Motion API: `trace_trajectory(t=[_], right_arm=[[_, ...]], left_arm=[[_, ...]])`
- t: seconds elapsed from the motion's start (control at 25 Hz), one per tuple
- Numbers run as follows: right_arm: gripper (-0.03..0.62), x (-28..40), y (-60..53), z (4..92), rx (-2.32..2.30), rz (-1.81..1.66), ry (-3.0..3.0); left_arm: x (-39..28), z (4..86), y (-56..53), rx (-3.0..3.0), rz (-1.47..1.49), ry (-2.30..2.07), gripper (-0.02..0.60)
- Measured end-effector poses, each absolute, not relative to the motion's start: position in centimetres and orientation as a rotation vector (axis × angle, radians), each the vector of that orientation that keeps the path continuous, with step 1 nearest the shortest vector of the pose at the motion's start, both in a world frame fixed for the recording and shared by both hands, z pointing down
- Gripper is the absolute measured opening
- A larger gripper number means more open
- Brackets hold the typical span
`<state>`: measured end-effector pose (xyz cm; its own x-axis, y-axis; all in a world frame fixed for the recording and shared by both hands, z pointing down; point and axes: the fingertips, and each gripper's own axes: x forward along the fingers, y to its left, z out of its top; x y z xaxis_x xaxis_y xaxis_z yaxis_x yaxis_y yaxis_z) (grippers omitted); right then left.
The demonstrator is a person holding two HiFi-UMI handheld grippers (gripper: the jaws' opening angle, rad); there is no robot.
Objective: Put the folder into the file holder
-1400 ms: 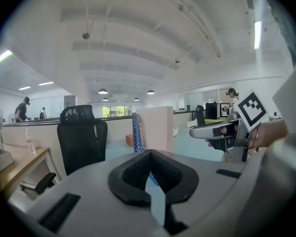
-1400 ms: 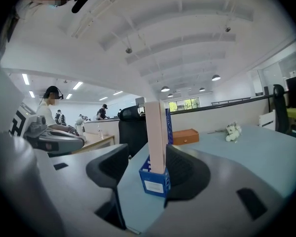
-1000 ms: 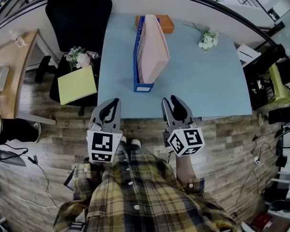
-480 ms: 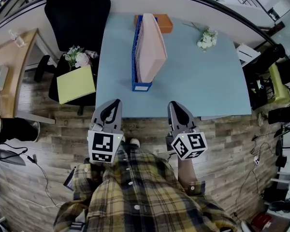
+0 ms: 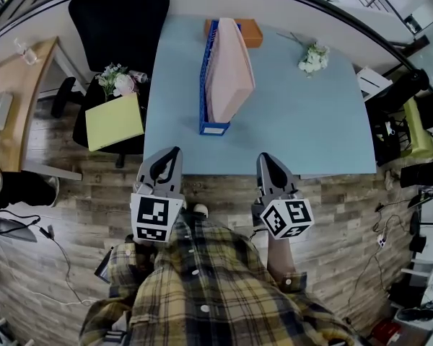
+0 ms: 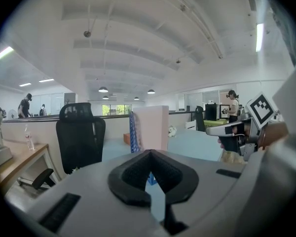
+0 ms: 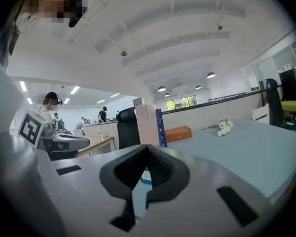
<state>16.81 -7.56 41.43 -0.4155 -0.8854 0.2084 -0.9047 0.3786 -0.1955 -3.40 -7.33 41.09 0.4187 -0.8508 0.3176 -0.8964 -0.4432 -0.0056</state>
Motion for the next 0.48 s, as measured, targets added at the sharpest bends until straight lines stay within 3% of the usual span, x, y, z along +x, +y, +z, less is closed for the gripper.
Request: trace_trajectory(t=[0.48], right_arm=[[0.002,16.62,-8.5,41.82,1.646,0.42,-2.533]], left_arm=[[-3.85,41.44,-7.97,2.491,0.414,-1.566,-0.009]])
